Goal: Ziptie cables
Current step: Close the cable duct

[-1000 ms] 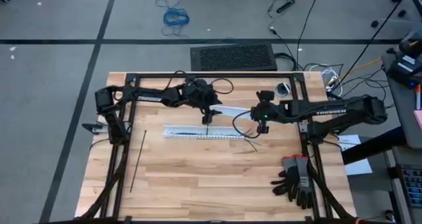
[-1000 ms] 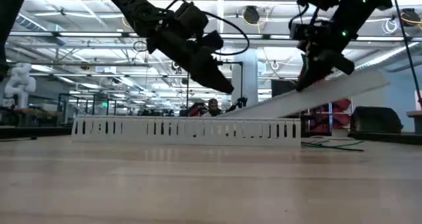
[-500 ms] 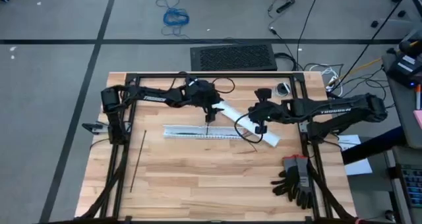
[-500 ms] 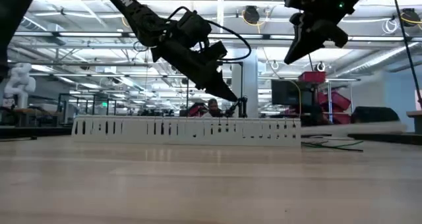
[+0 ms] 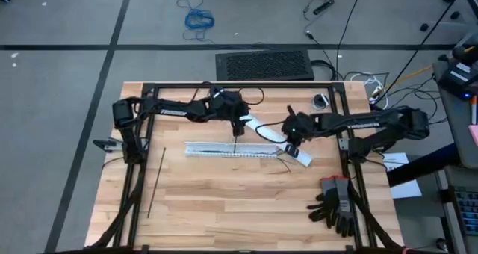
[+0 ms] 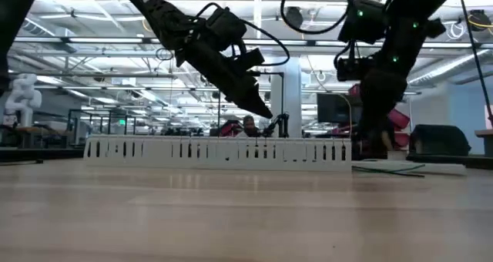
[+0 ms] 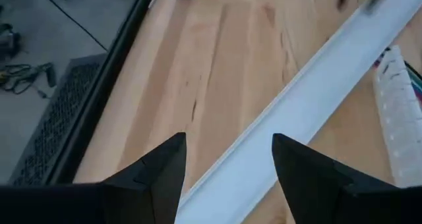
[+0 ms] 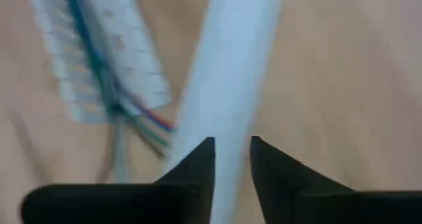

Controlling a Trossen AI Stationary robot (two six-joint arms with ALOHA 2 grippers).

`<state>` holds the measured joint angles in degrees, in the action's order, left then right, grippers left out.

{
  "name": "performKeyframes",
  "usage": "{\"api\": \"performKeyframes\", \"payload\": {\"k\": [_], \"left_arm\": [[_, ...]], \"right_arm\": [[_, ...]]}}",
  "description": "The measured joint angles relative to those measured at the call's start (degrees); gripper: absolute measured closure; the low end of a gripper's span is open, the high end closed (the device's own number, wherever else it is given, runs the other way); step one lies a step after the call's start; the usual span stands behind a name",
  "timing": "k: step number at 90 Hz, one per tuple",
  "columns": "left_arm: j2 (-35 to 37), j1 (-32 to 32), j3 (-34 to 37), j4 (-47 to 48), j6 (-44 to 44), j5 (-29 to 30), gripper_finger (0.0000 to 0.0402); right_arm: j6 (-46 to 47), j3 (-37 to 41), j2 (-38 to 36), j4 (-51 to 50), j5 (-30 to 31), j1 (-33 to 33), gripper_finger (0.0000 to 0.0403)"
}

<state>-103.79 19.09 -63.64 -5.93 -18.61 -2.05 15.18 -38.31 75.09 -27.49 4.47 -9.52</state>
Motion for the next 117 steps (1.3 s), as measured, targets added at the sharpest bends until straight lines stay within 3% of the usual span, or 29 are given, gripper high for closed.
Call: {"api": "performKeyframes", "payload": {"k": [13, 35, 45, 56, 77, 86, 95, 106, 117], "left_arm": [[0.00, 0.00, 0.00, 0.15, -0.37, 0.03, 0.0180], [0.00, 0.11, 0.00, 0.52, 0.11, 2.67, 0.0180], [0.00, 0.11, 0.01, 0.71, 0.11, 3.07, 0.0180], [0.00, 0.37, 0.02, 0.85, -0.13, 3.76, 0.0180], [0.00, 1.14, 0.02, 1.02, 0.78, 3.88, 0.0180], [0.00, 1.14, 0.03, 1.45, 1.76, 3.54, 0.0180], [0.00, 1.25, 0.06, 1.26, 2.28, -0.86, 0.0180], [-1.66, 1.18, 0.02, -4.29, 3.32, -8.53, 0.0180], [-5.46, 1.36, -1.76, -6.59, 2.91, -9.46, 0.0180]], "right_arm": [[2.01, 0.35, 4.15, 0.34, 1.76, 0.97, 0.0272], [-0.17, -0.01, 11.42, 2.35, 2.58, -1.60, 0.0289], [-1.54, -0.15, 13.52, 3.14, 2.00, -2.65, 0.0319], [-4.13, -0.22, 14.12, 2.70, 0.73, -3.82, 0.0387], [-7.70, -0.38, 10.13, -2.20, 0.30, -4.81, 0.0401], [-9.41, -1.86, 6.60, -8.64, 6.38, -3.92, 0.0402], [-11.13, -4.95, 3.22, -12.53, 11.56, -3.43, 0.0402], [-13.75, -6.85, 0.74, -15.60, 12.27, -3.12, 0.0402], [-16.12, -8.89, -0.50, -17.37, 14.71, -2.01, 0.0402]]}}
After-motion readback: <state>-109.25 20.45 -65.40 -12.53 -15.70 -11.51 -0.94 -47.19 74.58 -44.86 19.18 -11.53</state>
